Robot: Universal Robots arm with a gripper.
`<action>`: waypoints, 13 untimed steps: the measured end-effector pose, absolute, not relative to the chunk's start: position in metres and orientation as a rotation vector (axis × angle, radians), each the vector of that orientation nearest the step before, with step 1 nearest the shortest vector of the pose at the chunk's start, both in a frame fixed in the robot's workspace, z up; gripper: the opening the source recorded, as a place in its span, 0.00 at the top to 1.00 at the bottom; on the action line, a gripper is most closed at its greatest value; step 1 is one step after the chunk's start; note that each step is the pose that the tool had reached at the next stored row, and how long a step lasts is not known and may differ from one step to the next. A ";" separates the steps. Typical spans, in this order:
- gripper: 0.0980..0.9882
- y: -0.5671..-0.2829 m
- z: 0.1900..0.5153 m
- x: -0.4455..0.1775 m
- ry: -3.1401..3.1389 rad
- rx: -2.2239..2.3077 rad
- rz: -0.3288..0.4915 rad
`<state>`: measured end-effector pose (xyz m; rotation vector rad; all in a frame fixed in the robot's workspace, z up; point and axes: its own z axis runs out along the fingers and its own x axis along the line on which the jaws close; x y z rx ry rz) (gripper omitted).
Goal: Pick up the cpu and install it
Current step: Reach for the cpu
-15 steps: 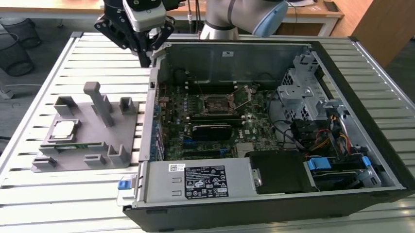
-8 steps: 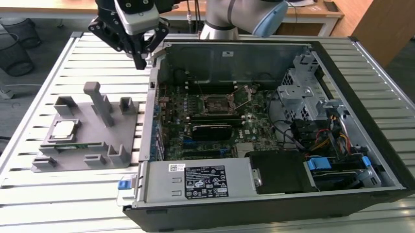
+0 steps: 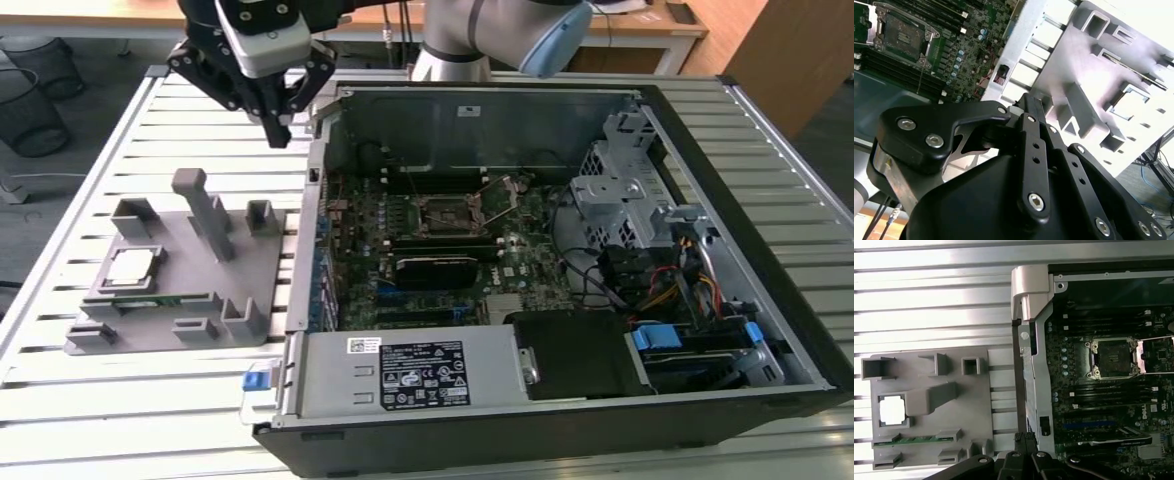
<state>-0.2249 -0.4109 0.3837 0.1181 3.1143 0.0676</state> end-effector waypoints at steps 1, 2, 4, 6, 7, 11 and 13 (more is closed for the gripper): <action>0.99 -0.411 0.384 -0.226 3.114 0.118 0.068; 0.99 -0.412 0.384 -0.227 3.114 0.118 0.068; 0.99 -0.413 0.383 -0.230 3.114 0.118 0.068; 0.99 -0.414 0.383 -0.233 3.114 0.118 0.068; 0.99 -0.414 0.383 -0.235 3.114 0.118 0.068; 0.99 -0.416 0.383 -0.241 3.114 0.118 0.068; 0.99 -0.417 0.383 -0.244 3.114 0.118 0.068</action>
